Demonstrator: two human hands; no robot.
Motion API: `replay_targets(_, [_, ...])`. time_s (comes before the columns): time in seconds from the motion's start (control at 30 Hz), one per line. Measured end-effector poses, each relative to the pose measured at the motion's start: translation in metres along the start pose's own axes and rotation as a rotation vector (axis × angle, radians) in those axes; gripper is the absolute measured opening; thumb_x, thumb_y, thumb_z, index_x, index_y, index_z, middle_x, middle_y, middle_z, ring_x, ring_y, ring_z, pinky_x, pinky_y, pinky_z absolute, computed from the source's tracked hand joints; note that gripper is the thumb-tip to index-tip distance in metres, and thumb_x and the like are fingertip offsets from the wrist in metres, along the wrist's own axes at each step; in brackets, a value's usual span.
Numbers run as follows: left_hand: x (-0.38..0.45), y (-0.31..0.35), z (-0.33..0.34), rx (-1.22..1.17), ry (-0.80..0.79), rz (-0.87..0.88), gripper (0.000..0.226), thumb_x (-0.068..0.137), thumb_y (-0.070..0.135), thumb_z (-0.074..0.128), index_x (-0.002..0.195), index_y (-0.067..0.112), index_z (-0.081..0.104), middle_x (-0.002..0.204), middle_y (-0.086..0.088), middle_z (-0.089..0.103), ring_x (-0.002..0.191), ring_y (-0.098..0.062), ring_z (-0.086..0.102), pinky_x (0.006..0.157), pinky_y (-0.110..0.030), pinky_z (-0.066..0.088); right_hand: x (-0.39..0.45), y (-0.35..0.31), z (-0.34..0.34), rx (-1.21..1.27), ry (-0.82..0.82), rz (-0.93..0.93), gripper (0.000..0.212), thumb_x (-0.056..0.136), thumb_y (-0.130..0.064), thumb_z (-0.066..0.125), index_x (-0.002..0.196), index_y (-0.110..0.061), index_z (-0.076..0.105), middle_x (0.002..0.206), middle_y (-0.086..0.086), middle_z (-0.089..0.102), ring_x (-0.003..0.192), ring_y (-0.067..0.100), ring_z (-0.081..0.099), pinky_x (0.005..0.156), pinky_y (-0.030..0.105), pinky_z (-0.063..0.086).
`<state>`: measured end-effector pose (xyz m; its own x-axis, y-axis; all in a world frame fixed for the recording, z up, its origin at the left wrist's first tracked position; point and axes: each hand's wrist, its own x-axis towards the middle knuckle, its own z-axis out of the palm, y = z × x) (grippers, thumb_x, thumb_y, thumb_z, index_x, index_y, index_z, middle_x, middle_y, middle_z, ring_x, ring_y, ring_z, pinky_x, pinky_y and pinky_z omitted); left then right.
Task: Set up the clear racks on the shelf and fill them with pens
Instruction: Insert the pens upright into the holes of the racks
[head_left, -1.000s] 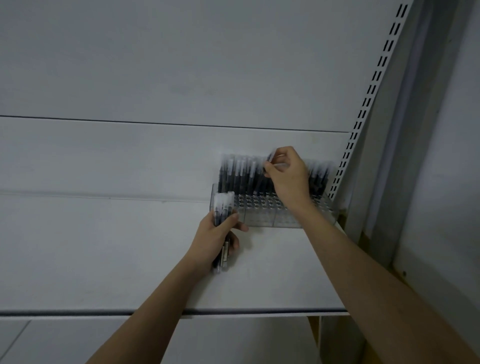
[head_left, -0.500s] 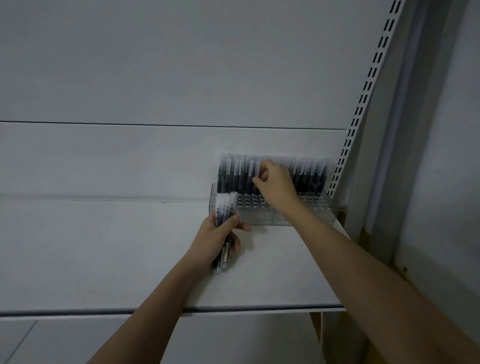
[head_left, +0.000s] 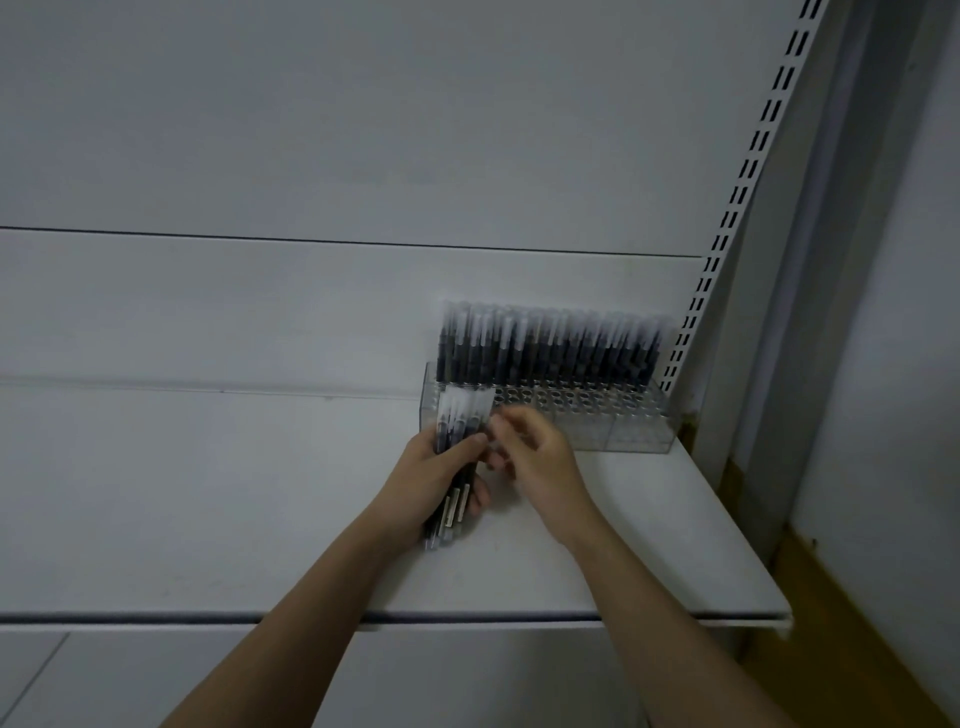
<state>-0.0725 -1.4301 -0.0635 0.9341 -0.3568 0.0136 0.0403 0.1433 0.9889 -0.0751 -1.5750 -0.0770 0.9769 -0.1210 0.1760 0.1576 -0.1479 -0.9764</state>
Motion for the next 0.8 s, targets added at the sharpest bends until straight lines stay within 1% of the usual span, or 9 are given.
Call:
replay_targets(0.07, [-0.001, 0.001, 0.000, -0.003, -0.052, -0.002, 0.019, 0.100, 0.014, 0.053, 0.107, -0.003, 0.059, 0.087, -0.016, 0.070, 0.048, -0.021, 0.061, 0.043, -0.027, 0.050, -0.005, 0.002, 0.000, 0.059, -0.039, 0.022, 0.009, 0.097, -0.025, 0.062, 0.099, -0.020, 0.070, 0.074, -0.010, 0.066, 0.070, 0.006, 0.060, 0.066, 0.019, 0.048])
replay_targets(0.17, [-0.002, 0.002, 0.000, 0.003, -0.098, -0.003, 0.013, 0.100, 0.012, 0.053, 0.107, 0.004, 0.060, 0.086, -0.016, 0.072, 0.048, -0.022, 0.062, 0.042, -0.027, 0.051, -0.007, 0.001, -0.003, 0.165, -0.037, 0.047, 0.008, 0.096, -0.017, 0.063, 0.098, -0.013, 0.070, 0.079, -0.002, 0.068, 0.066, 0.006, 0.061, 0.061, 0.016, 0.048])
replay_targets(0.23, [-0.002, 0.001, 0.000, -0.003, -0.095, -0.023, 0.014, 0.101, 0.012, 0.052, 0.107, 0.002, 0.059, 0.086, -0.015, 0.073, 0.047, -0.023, 0.063, 0.040, -0.025, 0.049, -0.006, 0.001, -0.005, 0.194, 0.009, 0.063, 0.010, 0.096, -0.018, 0.063, 0.100, -0.011, 0.068, 0.082, 0.003, 0.068, 0.065, 0.007, 0.062, 0.060, 0.019, 0.049])
replay_targets(0.33, [0.000, -0.002, -0.001, 0.011, -0.074, -0.029, 0.013, 0.101, 0.014, 0.053, 0.106, 0.004, 0.059, 0.091, -0.015, 0.074, 0.050, -0.026, 0.064, 0.042, -0.026, 0.050, -0.003, 0.004, -0.007, 0.254, 0.113, 0.092, 0.013, 0.097, -0.021, 0.062, 0.102, -0.011, 0.067, 0.087, 0.009, 0.068, 0.066, 0.014, 0.064, 0.065, 0.031, 0.053])
replay_targets(0.43, [0.003, -0.005, -0.003, 0.055, -0.070, -0.021, 0.009, 0.100, 0.015, 0.055, 0.102, 0.007, 0.059, 0.093, -0.013, 0.073, 0.051, -0.029, 0.062, 0.044, -0.028, 0.050, 0.000, 0.007, -0.009, 0.282, 0.128, 0.094, 0.014, 0.096, -0.022, 0.063, 0.103, -0.011, 0.066, 0.087, 0.014, 0.068, 0.067, 0.020, 0.064, 0.068, 0.037, 0.052])
replay_targets(0.53, [0.004, -0.006, -0.004, 0.082, -0.051, -0.010, 0.010, 0.099, 0.014, 0.057, 0.101, 0.004, 0.059, 0.089, -0.012, 0.073, 0.048, -0.028, 0.059, 0.042, -0.026, 0.047, -0.002, 0.005, -0.008, 0.262, 0.083, 0.072, 0.014, 0.095, -0.019, 0.065, 0.104, -0.009, 0.065, 0.084, 0.008, 0.071, 0.065, 0.020, 0.064, 0.064, 0.033, 0.050])
replay_targets(0.63, [0.004, -0.007, -0.004, 0.071, -0.037, -0.001, 0.017, 0.098, 0.016, 0.058, 0.107, 0.002, 0.058, 0.090, -0.014, 0.073, 0.052, -0.030, 0.062, 0.044, -0.028, 0.049, -0.003, 0.003, -0.007, 0.260, 0.077, 0.059, 0.009, 0.094, -0.013, 0.065, 0.103, -0.010, 0.064, 0.081, 0.002, 0.073, 0.063, 0.017, 0.064, 0.062, 0.029, 0.050])
replay_targets(0.73, [0.006, -0.007, -0.003, -0.016, -0.004, -0.026, 0.021, 0.099, 0.013, 0.056, 0.115, -0.001, 0.055, 0.097, -0.023, 0.071, 0.055, -0.033, 0.066, 0.046, -0.031, 0.054, 0.000, -0.001, -0.011, 0.256, 0.118, 0.040, 0.011, 0.094, -0.013, 0.065, 0.105, -0.010, 0.064, 0.086, 0.003, 0.074, 0.069, 0.017, 0.067, 0.066, 0.034, 0.054])
replay_targets(0.8, [0.007, -0.007, -0.002, -0.075, 0.020, -0.041, 0.019, 0.100, 0.012, 0.054, 0.114, -0.001, 0.052, 0.100, -0.026, 0.070, 0.055, -0.033, 0.067, 0.048, -0.032, 0.057, 0.005, -0.010, -0.016, 0.263, 0.179, 0.001, 0.010, 0.094, -0.010, 0.065, 0.104, -0.011, 0.064, 0.085, 0.001, 0.074, 0.070, 0.014, 0.068, 0.063, 0.030, 0.056])
